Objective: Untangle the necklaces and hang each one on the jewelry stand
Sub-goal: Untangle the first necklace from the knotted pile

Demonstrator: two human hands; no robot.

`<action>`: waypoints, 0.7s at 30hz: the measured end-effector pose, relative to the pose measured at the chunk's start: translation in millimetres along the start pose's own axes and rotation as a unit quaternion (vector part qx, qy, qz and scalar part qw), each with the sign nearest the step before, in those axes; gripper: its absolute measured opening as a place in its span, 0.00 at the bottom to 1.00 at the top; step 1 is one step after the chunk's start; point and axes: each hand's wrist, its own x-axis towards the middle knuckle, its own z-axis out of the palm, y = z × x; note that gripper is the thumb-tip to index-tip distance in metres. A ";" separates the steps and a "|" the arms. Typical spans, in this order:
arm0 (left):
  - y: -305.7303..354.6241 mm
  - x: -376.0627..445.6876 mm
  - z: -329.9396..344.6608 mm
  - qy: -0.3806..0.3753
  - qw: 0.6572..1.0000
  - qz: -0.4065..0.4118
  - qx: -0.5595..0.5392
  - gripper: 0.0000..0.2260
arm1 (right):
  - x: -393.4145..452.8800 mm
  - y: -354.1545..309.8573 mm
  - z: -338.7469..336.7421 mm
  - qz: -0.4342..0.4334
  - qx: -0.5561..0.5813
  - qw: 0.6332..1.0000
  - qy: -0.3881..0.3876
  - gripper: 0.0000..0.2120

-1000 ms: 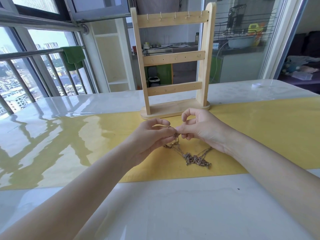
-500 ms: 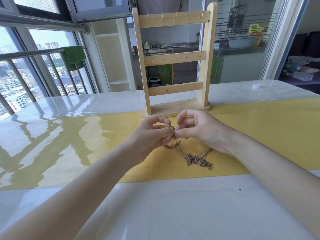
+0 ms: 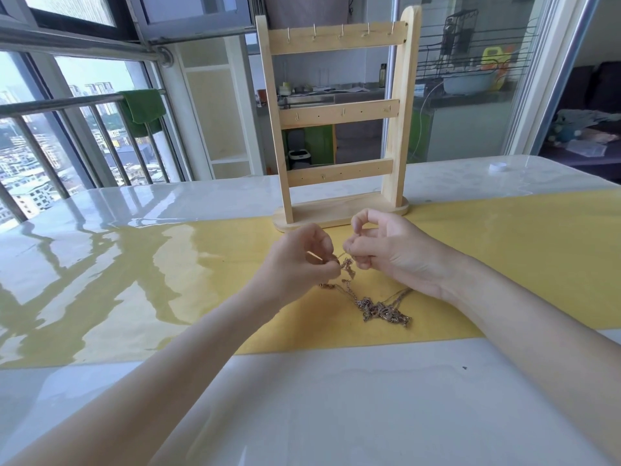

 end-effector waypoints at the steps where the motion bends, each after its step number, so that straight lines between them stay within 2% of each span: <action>1: 1.0 0.7 -1.9 -0.007 0.998 -0.032 -0.057 0.09 | -0.1 -0.6 -1.0 -0.001 0.029 1.000 0.000 0.12; 4: 3.5 1.9 -5.6 -0.030 0.973 -0.116 -0.199 0.08 | 0.9 -0.7 -2.0 0.006 0.088 0.996 -0.005 0.11; 6: 4.4 2.3 -7.2 -0.052 0.938 -0.160 -0.302 0.07 | 1.2 -0.3 -2.5 0.016 0.093 0.996 -0.011 0.11; 9: 5.0 3.8 -11.1 -0.055 0.891 -0.188 -0.410 0.07 | 1.0 1.4 -2.0 0.022 0.073 0.997 -0.030 0.09; 11: 5.3 4.6 -10.2 -0.049 0.874 -0.196 -0.441 0.09 | 1.3 2.3 -2.1 0.014 0.069 0.997 -0.034 0.08; 12: 5.2 5.0 -8.6 -0.042 0.877 -0.191 -0.439 0.09 | 1.5 2.0 -2.1 0.009 0.053 0.998 -0.031 0.07; 14: 3.9 5.0 -4.2 -0.015 0.906 -0.155 -0.395 0.09 | 1.4 1.2 -2.4 0.004 -0.012 1.000 -0.023 0.06; 17: 2.5 2.1 -0.1 0.039 0.976 -0.036 -0.210 0.09 | 1.1 1.6 -3.1 0.004 -0.110 0.994 -0.014 0.05; 19: 2.1 0.3 1.8 0.052 0.992 0.025 -0.113 0.09 | 1.1 3.2 -3.0 0.008 -0.153 0.988 -0.005 0.04; 21: 1.7 -0.8 3.0 0.051 0.996 0.035 -0.070 0.08 | 1.8 5.0 -4.2 0.012 -0.148 0.989 0.012 0.03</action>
